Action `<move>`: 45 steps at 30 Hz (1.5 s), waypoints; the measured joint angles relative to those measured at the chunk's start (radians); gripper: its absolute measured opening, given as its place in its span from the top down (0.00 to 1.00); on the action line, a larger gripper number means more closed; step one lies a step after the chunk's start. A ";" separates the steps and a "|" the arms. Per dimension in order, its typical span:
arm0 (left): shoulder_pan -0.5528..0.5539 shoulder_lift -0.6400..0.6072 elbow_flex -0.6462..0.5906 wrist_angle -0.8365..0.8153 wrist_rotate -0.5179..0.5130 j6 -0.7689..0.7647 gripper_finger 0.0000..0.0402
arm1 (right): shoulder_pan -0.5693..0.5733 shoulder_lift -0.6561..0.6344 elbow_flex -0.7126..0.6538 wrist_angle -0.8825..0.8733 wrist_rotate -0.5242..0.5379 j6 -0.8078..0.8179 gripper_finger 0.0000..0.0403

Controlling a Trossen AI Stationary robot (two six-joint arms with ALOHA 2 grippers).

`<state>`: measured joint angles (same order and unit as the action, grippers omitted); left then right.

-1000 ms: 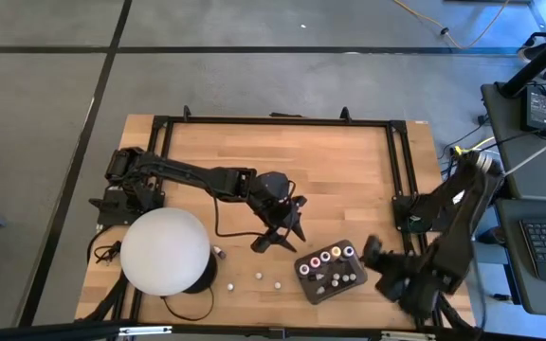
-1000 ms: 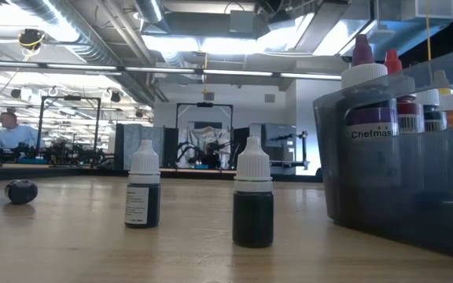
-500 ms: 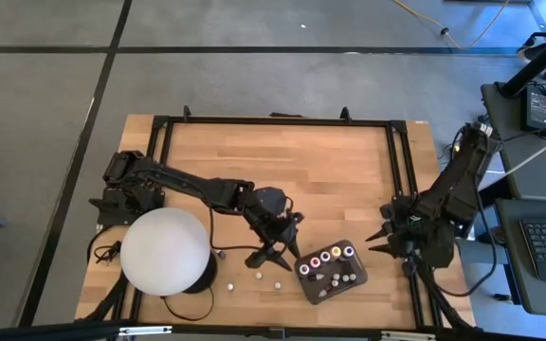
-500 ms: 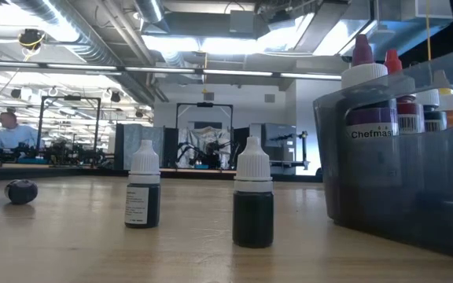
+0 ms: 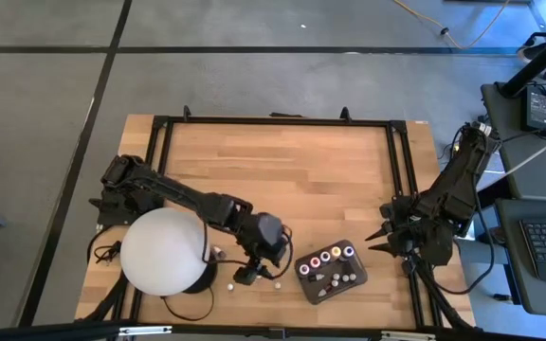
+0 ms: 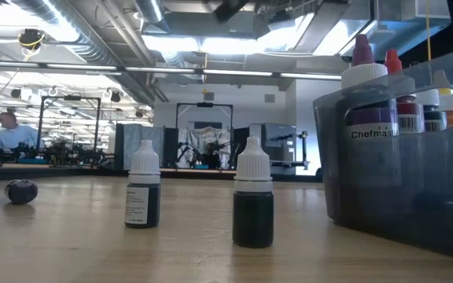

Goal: Pick & Place food coloring
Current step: Put the left small blue food coloring bottle into the bin

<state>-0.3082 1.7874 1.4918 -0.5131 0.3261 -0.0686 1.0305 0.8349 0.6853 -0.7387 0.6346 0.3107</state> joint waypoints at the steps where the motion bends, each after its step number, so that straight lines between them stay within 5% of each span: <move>1: -0.010 0.007 0.000 -0.028 -0.061 0.000 0.57 | 0.000 0.000 0.000 0.000 0.000 -0.001 0.73; 5: -0.042 0.043 0.000 -0.060 -0.190 0.009 0.57 | 0.000 0.000 0.000 0.002 0.000 -0.001 0.73; 13: -0.043 0.141 0.000 -0.060 -0.072 0.037 0.57 | 0.000 0.001 0.000 0.018 0.000 0.000 0.73; 37: -0.045 0.250 0.000 -0.200 -0.088 0.125 0.57 | 0.000 0.001 0.000 0.021 0.000 0.001 0.73; 45: -0.045 0.250 0.000 -0.183 -0.132 0.017 0.58 | 0.000 0.001 0.000 0.021 0.000 0.000 0.73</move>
<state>-0.3535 2.0373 1.4914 -0.6957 0.1943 -0.0519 1.0306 0.8356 0.6854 -0.7174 0.6349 0.3103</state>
